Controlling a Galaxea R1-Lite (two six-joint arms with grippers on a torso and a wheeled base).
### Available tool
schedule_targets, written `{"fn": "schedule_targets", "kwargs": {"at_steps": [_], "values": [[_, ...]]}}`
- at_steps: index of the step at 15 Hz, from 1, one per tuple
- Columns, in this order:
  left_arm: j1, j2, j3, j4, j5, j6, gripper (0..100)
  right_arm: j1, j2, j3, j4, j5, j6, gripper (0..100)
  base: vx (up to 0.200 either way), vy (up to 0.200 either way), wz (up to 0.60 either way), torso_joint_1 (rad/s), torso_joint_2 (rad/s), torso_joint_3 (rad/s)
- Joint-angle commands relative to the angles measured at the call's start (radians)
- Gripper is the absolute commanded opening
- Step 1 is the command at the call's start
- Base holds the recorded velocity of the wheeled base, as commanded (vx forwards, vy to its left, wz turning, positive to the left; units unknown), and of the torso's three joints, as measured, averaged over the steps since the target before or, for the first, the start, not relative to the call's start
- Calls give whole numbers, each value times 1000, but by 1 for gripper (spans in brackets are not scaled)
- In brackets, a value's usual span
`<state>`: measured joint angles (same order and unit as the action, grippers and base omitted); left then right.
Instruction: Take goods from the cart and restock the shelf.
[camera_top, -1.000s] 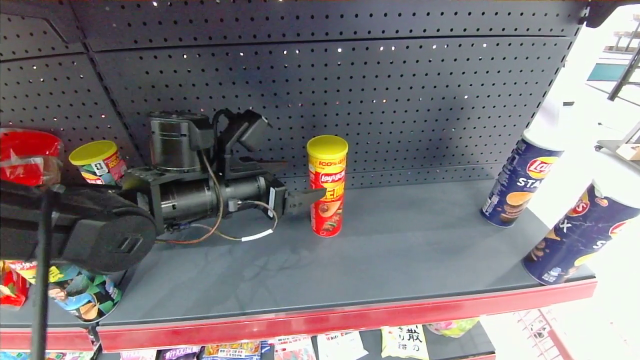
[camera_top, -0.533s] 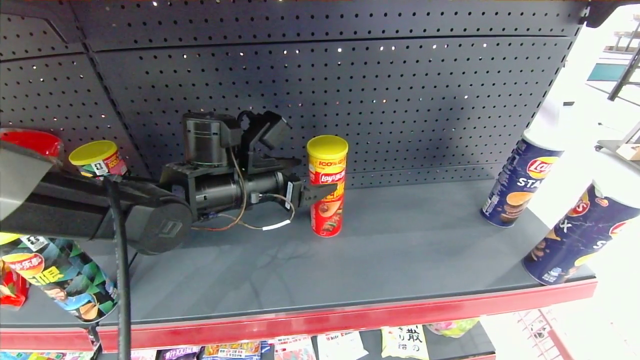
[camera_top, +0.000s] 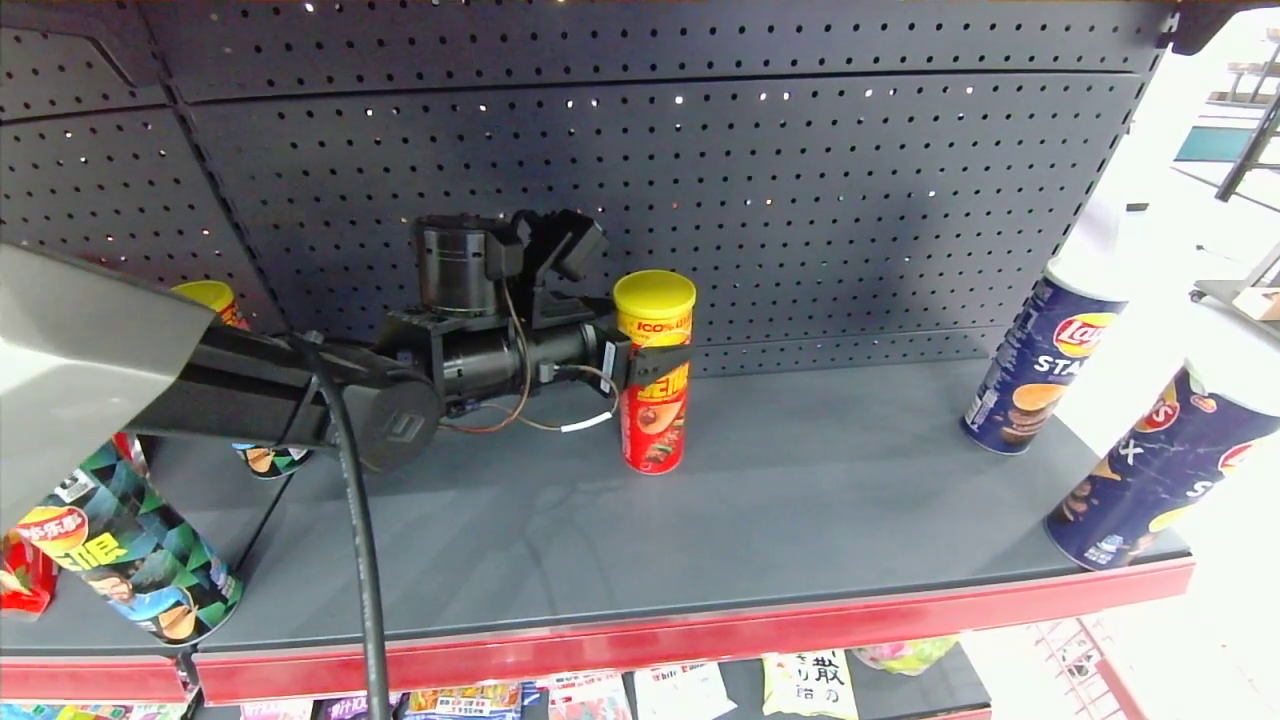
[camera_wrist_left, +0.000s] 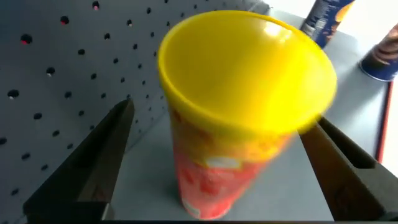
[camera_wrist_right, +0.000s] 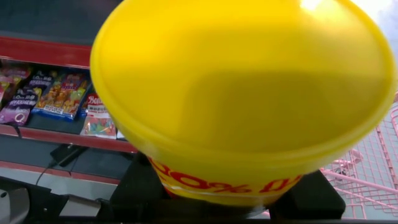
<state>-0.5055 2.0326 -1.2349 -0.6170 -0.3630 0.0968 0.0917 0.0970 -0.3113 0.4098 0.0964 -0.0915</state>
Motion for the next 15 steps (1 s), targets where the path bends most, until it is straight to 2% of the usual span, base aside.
{"fn": "schedule_targets", "kwargs": {"at_steps": [1, 7, 8, 12, 15], "values": [[-5, 34, -41, 0, 13, 0, 100, 0, 0, 1, 1, 0, -1, 0, 0, 0, 0, 0, 0, 0], [-13, 51, -51, -4, 22, 1, 100, 0, 0, 1, 1, 0, -1, 0, 0, 0, 0, 0, 0, 0], [-13, 55, -52, -6, 24, 1, 0, 0, 0, 1, 1, 0, -1, 0, 0, 0, 0, 0, 0, 0], [-16, 55, -63, -6, 22, 1, 0, 0, 0, 3, 1, 0, -1, 0, 0, 0, 0, 0, 0, 0], [-22, 17, -37, 0, 22, 0, 0, 0, 0, 1, 1, 0, -1, 0, 0, 0, 0, 0, 0, 0]]}}
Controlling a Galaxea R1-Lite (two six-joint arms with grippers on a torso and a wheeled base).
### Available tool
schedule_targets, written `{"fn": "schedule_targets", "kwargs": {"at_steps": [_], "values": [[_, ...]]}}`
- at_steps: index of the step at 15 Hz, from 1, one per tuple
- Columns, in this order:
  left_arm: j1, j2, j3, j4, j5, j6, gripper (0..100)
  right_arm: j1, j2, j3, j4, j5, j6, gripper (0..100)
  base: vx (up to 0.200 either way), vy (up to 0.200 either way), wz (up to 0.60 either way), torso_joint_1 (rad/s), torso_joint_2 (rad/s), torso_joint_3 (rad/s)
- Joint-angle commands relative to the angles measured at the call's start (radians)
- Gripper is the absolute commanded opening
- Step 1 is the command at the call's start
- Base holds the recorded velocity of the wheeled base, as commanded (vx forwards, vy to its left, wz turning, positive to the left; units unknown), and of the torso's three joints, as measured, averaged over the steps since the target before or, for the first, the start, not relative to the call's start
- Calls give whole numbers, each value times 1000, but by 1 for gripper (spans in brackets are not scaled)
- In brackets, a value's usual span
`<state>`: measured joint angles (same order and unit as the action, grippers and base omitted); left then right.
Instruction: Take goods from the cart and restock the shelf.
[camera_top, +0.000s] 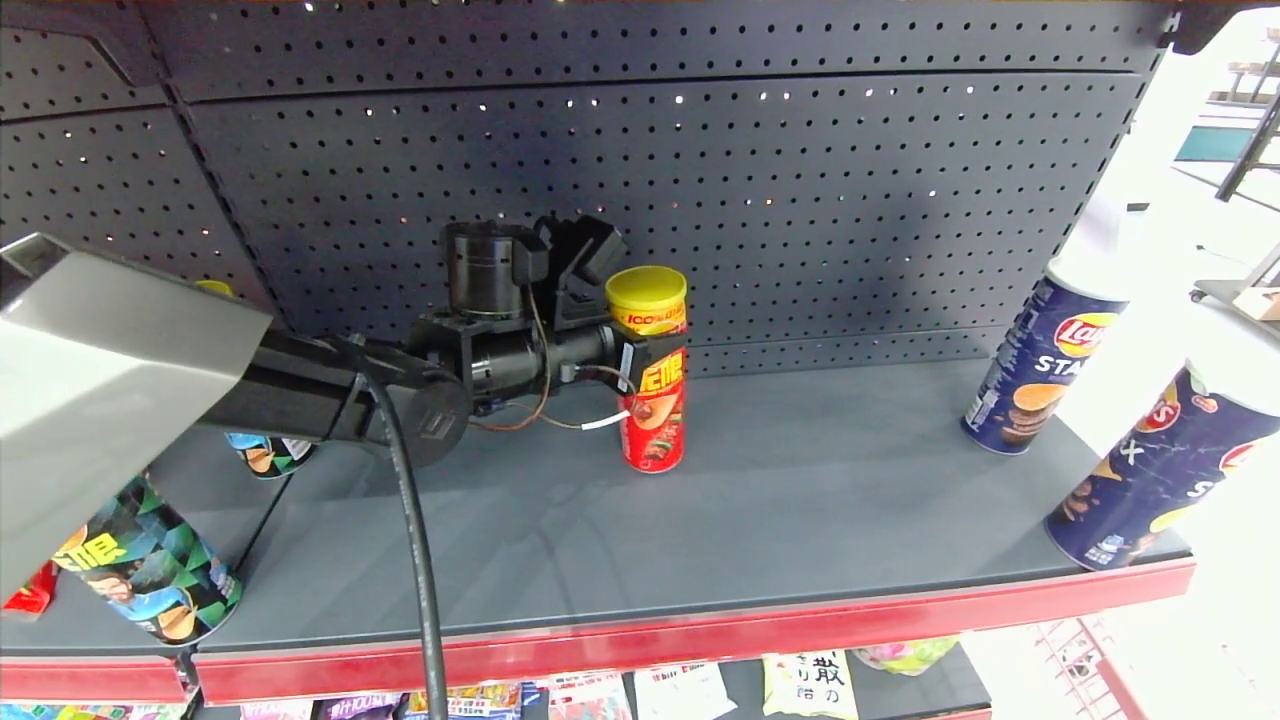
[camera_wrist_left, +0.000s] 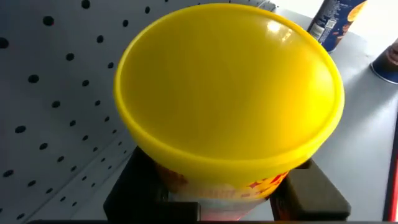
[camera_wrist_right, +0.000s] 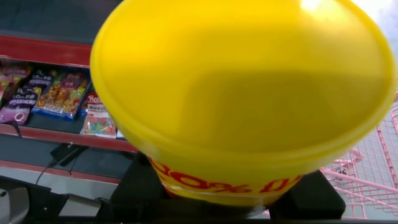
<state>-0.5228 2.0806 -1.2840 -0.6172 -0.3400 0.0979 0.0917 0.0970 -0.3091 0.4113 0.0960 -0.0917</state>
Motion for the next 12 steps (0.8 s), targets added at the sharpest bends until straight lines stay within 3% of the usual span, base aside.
{"fn": "schedule_targets", "kwargs": {"at_steps": [1, 7, 12], "values": [[-6, -51, 25, 2, -1, -1, 0, 0, 0, -1, 0, 1, 0, 0, 0, 0, 0, 0, 0, 0], [-43, -356, 367, 7, -33, 0, 0, 0, 0, -1, -2, 2, -2, 0, 0, 0, 0, 0, 0, 0], [-137, -379, 497, -93, 16, -1, 0, 0, 0, -1, -2, 2, -2, 0, 0, 0, 0, 0, 0, 0]]}}
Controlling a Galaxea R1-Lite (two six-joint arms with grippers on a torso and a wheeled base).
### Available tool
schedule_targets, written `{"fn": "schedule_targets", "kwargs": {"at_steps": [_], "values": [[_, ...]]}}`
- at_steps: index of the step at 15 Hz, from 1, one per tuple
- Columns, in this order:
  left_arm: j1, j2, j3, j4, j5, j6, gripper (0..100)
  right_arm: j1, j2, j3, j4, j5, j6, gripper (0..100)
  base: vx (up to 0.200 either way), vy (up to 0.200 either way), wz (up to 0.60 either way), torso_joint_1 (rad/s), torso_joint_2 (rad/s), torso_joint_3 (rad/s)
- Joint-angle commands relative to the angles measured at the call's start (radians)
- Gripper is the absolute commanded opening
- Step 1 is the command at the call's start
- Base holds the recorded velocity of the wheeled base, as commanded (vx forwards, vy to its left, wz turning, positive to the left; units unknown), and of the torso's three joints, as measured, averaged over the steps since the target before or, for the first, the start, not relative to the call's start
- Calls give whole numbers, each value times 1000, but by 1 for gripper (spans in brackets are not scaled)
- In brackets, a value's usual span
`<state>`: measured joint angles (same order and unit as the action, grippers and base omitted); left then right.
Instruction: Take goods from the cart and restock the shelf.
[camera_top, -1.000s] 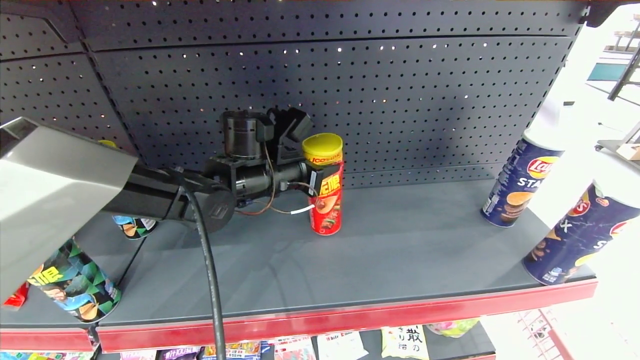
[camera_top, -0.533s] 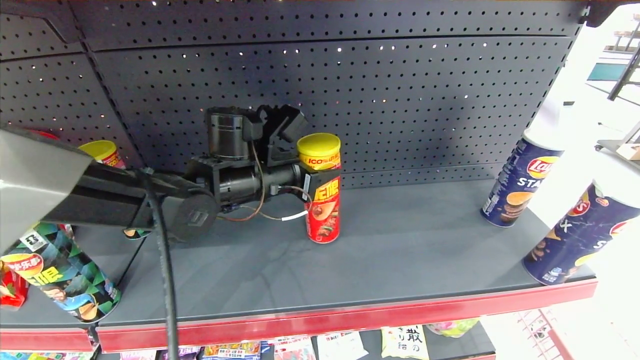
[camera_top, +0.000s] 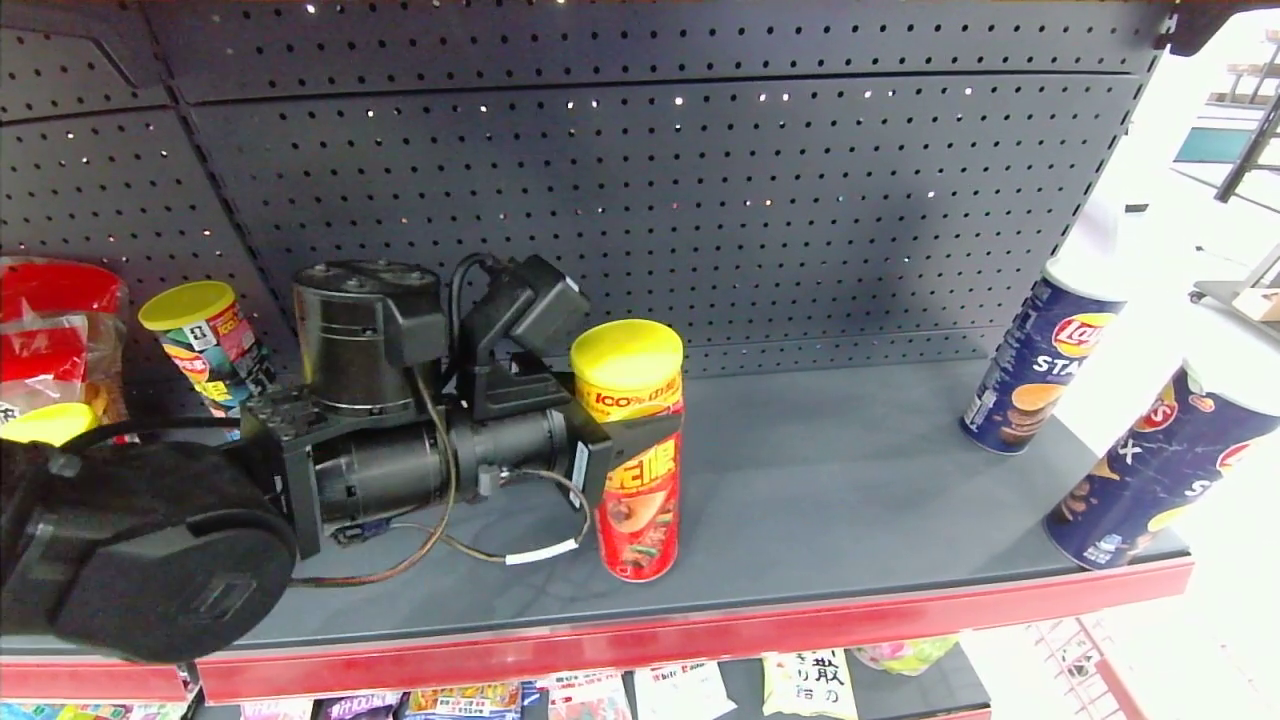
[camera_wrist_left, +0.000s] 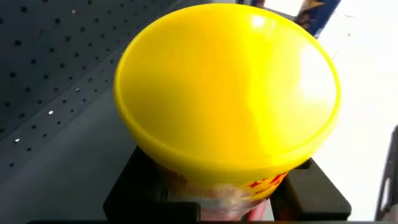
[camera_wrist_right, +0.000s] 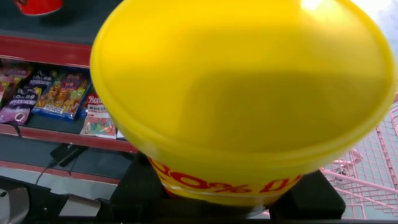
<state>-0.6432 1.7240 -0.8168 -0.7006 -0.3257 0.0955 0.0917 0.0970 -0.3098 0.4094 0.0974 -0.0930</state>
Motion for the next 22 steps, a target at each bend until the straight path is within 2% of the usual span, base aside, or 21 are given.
{"fn": "schedule_targets", "kwargs": {"at_steps": [1, 6, 11, 19, 22], "values": [[-23, -24, 48, -25, 4, 1, 0, 0, 0, 0, 0, 1, -1, 0, 0, 0, 0, 0, 0, 0], [-21, -15, 111, -94, 56, 3, 0, 0, 0, -5, 0, 1, -1, 0, 0, 0, 0, 0, 0, 0], [-41, -21, 165, -129, 74, 0, 0, 0, 0, -8, 0, 1, -1, 0, 0, 0, 0, 0, 0, 0], [-50, -21, 185, -131, 76, -8, 0, 0, 0, -12, 0, -1, -1, 0, 0, 0, 0, 0, 0, 0], [-47, -14, 260, -189, 76, -8, 0, 0, 0, -17, 0, -1, -1, 0, 0, 0, 0, 0, 0, 0]]}}
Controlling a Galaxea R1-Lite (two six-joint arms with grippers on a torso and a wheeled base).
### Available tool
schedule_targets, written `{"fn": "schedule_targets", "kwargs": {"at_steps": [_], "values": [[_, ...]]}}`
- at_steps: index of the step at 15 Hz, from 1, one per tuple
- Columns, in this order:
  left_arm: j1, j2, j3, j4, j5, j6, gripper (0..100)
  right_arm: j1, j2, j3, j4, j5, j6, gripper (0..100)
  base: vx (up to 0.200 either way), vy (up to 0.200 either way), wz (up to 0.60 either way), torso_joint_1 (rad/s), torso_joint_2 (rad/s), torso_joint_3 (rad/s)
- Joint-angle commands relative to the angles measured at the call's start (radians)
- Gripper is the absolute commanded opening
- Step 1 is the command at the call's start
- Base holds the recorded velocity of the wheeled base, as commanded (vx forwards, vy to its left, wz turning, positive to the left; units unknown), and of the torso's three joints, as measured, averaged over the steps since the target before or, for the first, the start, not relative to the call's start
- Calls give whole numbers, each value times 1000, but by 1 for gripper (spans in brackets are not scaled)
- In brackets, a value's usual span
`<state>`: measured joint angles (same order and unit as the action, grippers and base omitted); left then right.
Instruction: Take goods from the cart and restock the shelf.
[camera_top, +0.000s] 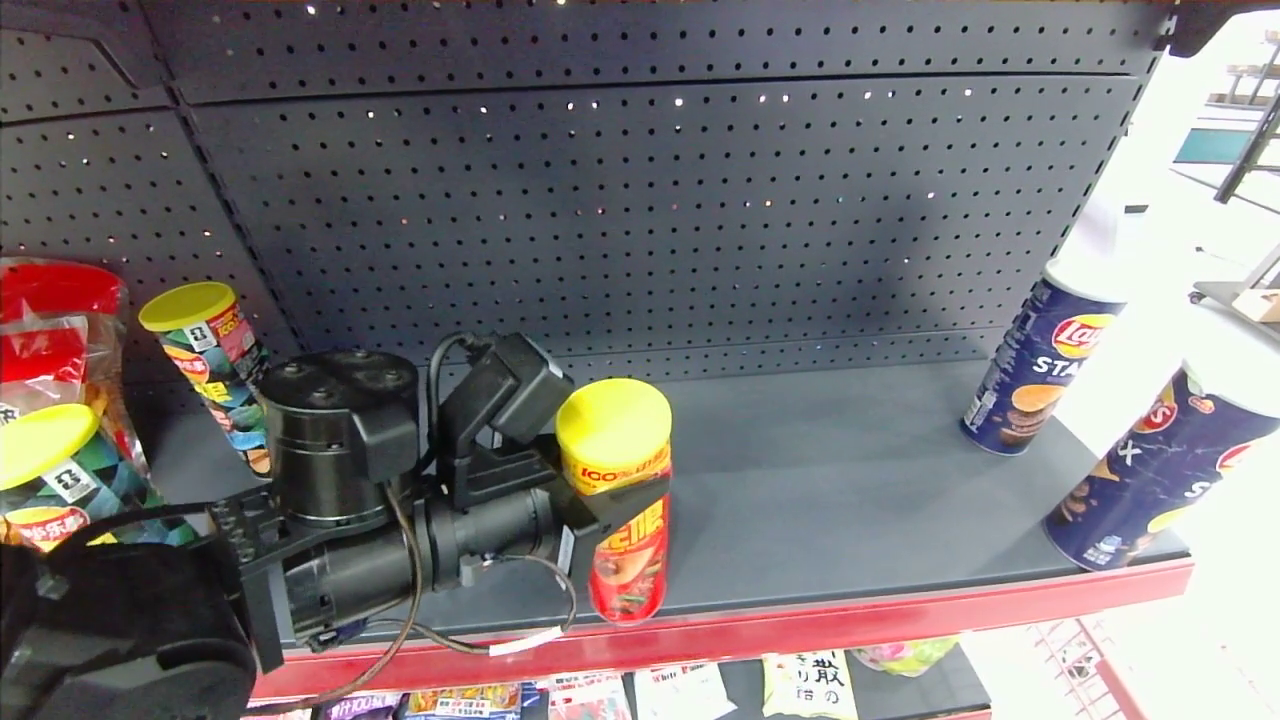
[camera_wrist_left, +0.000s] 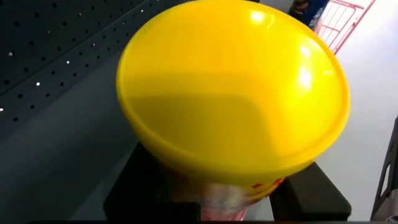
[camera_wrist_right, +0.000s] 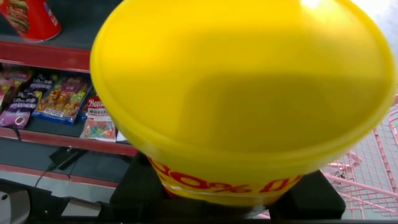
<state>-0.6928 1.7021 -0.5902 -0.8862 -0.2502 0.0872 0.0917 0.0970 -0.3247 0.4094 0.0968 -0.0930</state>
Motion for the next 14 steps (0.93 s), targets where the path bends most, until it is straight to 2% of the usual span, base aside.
{"fn": "schedule_targets", "kwargs": {"at_steps": [1, 4, 5, 6, 12, 14], "values": [[2, 10, 41, -17, 2, 0, 0, 0, 0, -2, 0, 0, -1, 0, 0, 0, 0, 0, 0, 0], [4, 10, 36, -23, 8, -6, 0, 0, 0, -2, 0, 0, -1, 0, 0, 0, 0, 0, 0, 0], [10, 10, 33, -25, 11, -23, 0, 0, 0, -4, 0, 0, -1, 0, 0, 0, 0, 0, 0, 0], [9, 10, 33, -25, 17, -26, 100, 0, 0, -4, 0, 0, -1, 0, 0, 0, 0, 0, 0, 0], [9, -4, 40, -27, 22, -29, 100, 0, 0, -5, 0, 0, -1, 0, 0, 0, 0, 0, 0, 0], [10, -44, 93, -27, 23, -29, 100, 0, 0, -10, 0, 0, -1, 0, 0, 0, 0, 0, 0, 0]]}}
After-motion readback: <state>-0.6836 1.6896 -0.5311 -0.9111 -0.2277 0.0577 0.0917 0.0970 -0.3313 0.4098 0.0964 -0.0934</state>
